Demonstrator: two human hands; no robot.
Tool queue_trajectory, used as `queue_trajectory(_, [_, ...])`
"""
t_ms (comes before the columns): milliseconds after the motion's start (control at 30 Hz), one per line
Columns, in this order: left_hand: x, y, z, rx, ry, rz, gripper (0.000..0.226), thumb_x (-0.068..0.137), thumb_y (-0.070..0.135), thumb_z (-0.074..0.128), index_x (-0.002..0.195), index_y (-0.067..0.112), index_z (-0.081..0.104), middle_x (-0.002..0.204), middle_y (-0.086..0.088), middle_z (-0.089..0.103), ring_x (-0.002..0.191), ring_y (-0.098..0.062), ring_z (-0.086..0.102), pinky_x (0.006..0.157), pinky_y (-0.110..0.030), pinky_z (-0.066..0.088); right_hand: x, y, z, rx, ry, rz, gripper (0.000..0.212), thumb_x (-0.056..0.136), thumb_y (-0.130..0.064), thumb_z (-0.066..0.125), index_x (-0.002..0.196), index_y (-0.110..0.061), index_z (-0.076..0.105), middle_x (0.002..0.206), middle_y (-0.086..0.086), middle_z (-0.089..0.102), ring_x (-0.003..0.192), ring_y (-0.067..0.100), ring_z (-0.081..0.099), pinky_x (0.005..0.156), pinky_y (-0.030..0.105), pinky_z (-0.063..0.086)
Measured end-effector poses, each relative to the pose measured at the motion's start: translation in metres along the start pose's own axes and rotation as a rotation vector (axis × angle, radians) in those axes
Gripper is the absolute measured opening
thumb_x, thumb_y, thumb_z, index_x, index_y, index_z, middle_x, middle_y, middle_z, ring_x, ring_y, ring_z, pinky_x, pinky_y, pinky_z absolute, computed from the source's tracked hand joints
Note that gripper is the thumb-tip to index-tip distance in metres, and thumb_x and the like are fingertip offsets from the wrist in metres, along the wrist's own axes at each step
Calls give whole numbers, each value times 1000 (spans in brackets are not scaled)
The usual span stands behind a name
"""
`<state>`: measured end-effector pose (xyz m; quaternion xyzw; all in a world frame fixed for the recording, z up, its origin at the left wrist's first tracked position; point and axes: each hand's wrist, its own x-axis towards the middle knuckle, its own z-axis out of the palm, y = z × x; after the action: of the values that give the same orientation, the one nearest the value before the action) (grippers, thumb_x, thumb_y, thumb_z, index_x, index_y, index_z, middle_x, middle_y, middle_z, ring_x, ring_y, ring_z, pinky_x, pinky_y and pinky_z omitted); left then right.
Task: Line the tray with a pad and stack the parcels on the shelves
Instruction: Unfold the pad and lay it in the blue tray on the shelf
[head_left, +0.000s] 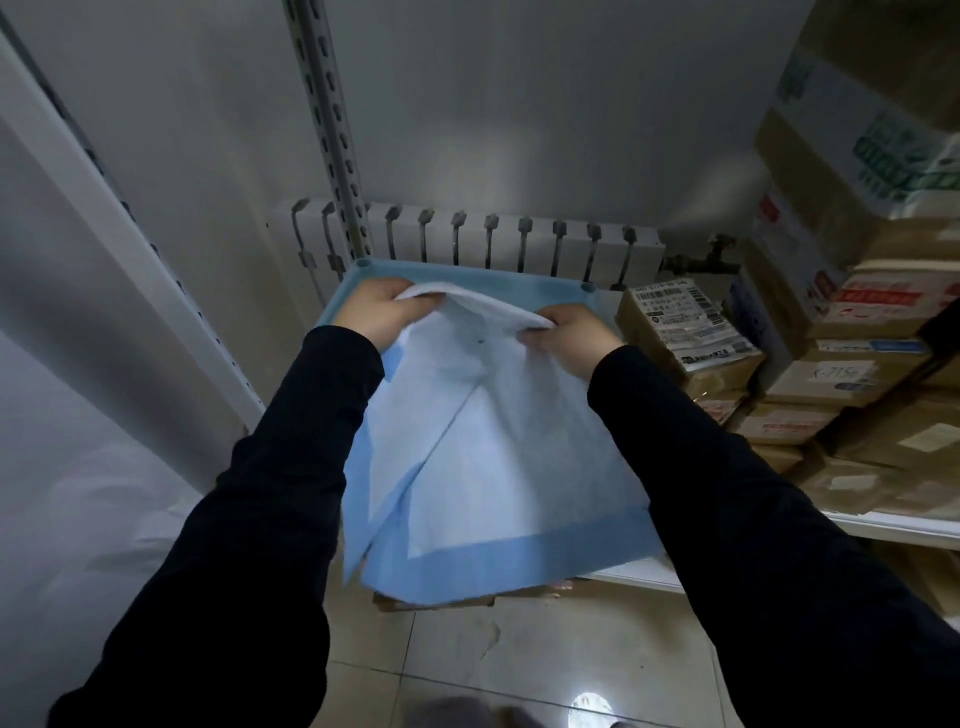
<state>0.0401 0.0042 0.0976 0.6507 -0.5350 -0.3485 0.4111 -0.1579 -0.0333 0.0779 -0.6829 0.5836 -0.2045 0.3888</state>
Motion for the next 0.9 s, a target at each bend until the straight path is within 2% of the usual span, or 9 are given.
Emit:
queue_trajectory(67, [1, 0, -3, 45, 16, -8, 29, 92, 26, 57, 111, 5, 65, 97, 0, 60, 77, -7, 54, 66, -11, 39, -1, -4, 0, 55, -42, 11, 31, 94, -21, 56, 101, 8, 63, 96, 30, 62, 74, 20, 51, 67, 29, 40])
queue_trajectory(233, [5, -4, -7, 134, 38, 10, 27, 88, 32, 62, 98, 7, 65, 78, 2, 57, 69, -9, 51, 57, -9, 38, -7, -10, 1, 573, -106, 107, 27, 97, -19, 50, 106, 2, 66, 96, 16, 71, 89, 29, 66, 92, 40, 49])
queue_trajectory(367, [14, -11, -10, 126, 113, 2, 15, 85, 27, 66, 90, 13, 65, 82, 0, 60, 85, -19, 55, 70, -24, 40, -10, -11, -11, 938, -286, 127, 33, 89, -16, 53, 116, 0, 65, 111, 17, 69, 103, 31, 66, 101, 41, 46])
queue_trajectory(467, [16, -7, -7, 54, 204, 38, 15, 91, 19, 58, 97, 8, 66, 80, -1, 57, 83, -20, 52, 65, -22, 38, -4, -21, -16, 718, -248, 11, 25, 86, -5, 59, 110, -2, 66, 106, 18, 69, 97, 34, 66, 95, 42, 50])
queue_trajectory(600, [26, 0, -11, -37, 411, 117, 18, 95, 16, 48, 96, 5, 62, 90, -11, 58, 89, -25, 55, 75, -25, 38, 3, -53, -24, 157, 17, -287, 26, 82, -3, 69, 73, -25, 57, 71, -8, 57, 66, 7, 55, 61, 18, 43])
queue_trajectory(700, [36, 6, -10, 39, 642, -15, 39, 92, 35, 49, 124, 13, 51, 127, -15, 52, 119, -29, 49, 99, -33, 38, 10, -69, -24, -70, 268, -468, 20, 81, -5, 68, 74, -19, 57, 72, -8, 47, 70, 13, 46, 61, 21, 31])
queue_trajectory(733, [37, 7, -10, -48, 689, -169, 53, 91, 41, 51, 137, 16, 40, 141, -12, 41, 131, -28, 39, 107, -35, 32, 11, -71, -22, -111, 399, -548, 14, 81, 0, 64, 78, -14, 62, 75, -4, 46, 73, 15, 45, 60, 20, 28])
queue_trajectory(800, [35, 14, -12, -661, 404, -419, 68, 85, 58, 54, 140, 21, 38, 143, -10, 42, 132, -31, 39, 109, -40, 31, 11, -72, -16, -175, 651, -732, 22, 72, 14, 55, 81, -2, 67, 78, 8, 48, 71, 18, 46, 57, 20, 28])
queue_trajectory(900, [23, 7, -4, -1595, -198, -292, 90, 73, 78, 43, 136, 12, 39, 133, -24, 48, 121, -46, 44, 100, -65, 32, 12, -67, -2, -356, 792, -909, 28, 66, 11, 49, 82, 1, 70, 76, 18, 57, 64, 29, 56, 52, 27, 41])
